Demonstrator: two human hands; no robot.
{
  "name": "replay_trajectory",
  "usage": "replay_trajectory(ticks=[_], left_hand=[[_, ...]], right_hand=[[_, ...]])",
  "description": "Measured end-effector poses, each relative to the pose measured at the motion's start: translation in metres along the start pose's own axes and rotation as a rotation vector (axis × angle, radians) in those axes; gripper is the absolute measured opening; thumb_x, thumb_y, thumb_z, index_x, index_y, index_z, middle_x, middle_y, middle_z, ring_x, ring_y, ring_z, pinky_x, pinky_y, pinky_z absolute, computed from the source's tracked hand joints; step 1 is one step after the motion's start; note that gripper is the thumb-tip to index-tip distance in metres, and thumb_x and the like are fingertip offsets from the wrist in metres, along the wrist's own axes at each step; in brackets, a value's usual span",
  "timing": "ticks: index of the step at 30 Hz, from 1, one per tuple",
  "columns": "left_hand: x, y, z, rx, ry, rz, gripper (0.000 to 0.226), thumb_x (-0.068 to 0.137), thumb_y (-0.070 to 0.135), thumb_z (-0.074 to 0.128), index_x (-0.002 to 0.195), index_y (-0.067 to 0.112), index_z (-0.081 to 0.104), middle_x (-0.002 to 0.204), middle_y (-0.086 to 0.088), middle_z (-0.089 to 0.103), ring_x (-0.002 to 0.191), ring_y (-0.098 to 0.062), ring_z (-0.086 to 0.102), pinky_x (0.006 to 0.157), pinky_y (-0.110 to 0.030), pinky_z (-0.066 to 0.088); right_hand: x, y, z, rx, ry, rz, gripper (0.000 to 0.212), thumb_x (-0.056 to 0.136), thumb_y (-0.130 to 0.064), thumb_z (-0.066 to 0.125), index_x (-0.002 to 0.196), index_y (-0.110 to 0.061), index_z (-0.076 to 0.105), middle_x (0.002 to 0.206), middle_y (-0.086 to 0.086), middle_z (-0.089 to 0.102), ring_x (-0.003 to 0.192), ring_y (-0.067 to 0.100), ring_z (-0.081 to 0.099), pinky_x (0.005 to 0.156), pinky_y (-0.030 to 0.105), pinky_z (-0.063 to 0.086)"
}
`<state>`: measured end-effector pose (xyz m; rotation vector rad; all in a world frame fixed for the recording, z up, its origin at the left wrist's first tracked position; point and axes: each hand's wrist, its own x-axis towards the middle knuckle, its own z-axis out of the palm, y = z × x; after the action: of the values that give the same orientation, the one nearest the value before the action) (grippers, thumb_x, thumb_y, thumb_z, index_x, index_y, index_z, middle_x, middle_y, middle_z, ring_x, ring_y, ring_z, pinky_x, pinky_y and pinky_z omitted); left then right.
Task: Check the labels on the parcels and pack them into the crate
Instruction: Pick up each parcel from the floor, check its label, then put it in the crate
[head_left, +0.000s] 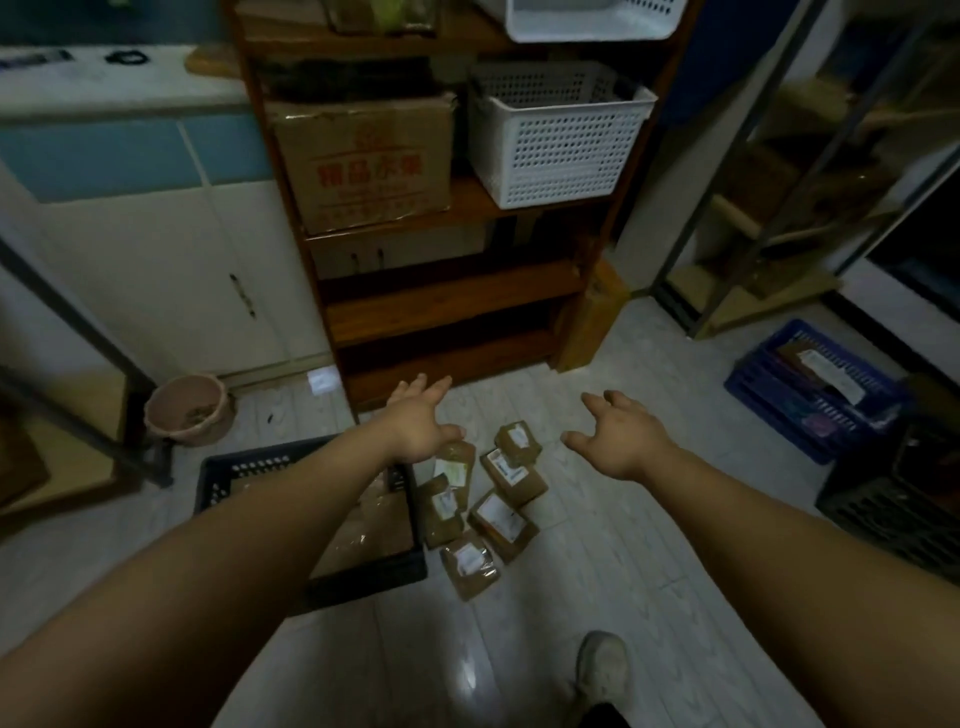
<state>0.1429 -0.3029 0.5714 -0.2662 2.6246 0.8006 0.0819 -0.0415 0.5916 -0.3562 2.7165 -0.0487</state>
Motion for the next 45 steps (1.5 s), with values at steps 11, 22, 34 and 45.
replay_trajectory(ticks=[11, 22, 34, 45], left_hand=[[0.121, 0.124, 0.08, -0.123, 0.016, -0.174, 0.077, 0.089, 0.049, 0.054, 0.15, 0.025, 0.013, 0.159, -0.008, 0.003, 0.144, -0.029, 0.004, 0.116, -0.043, 0.014], [0.157, 0.025, 0.235, -0.055, -0.118, -0.265, 0.08, 0.092, 0.043, 0.052, 0.15, 0.015, 0.004, 0.158, -0.008, 0.008, 0.144, -0.027, 0.013, 0.116, -0.033, 0.014], [0.36, -0.177, 0.499, 0.035, 0.012, -0.226, 0.082, 0.086, 0.041, 0.058, 0.149, 0.015, 0.012, 0.146, -0.016, 0.031, 0.131, -0.033, 0.034, 0.108, -0.043, 0.03], [0.417, -0.208, 0.558, -0.174, 0.032, -0.365, 0.072, 0.083, 0.035, 0.067, 0.14, 0.01, 0.031, 0.136, -0.013, 0.048, 0.117, -0.026, 0.05, 0.099, -0.038, 0.042]], right_hand=[[0.109, 0.157, -0.027, -0.058, -0.067, -0.165, 0.078, 0.088, -0.063, 0.042, 0.15, -0.023, 0.016, 0.157, 0.011, 0.016, 0.141, 0.031, 0.02, 0.112, 0.045, 0.024], [0.213, 0.175, 0.15, 0.057, -0.222, -0.263, 0.075, 0.082, -0.066, 0.046, 0.144, -0.027, 0.03, 0.145, 0.009, 0.038, 0.127, 0.032, 0.04, 0.099, 0.042, 0.035], [0.37, 0.131, 0.549, 0.475, -0.403, -0.328, 0.066, 0.084, -0.038, 0.067, 0.139, -0.021, 0.035, 0.14, 0.003, 0.047, 0.13, 0.024, 0.045, 0.104, 0.046, 0.041], [0.414, 0.144, 0.631, 0.808, -0.63, 0.021, 0.056, 0.077, -0.029, 0.075, 0.127, -0.017, 0.052, 0.131, 0.006, 0.058, 0.117, 0.023, 0.055, 0.099, 0.042, 0.046]])
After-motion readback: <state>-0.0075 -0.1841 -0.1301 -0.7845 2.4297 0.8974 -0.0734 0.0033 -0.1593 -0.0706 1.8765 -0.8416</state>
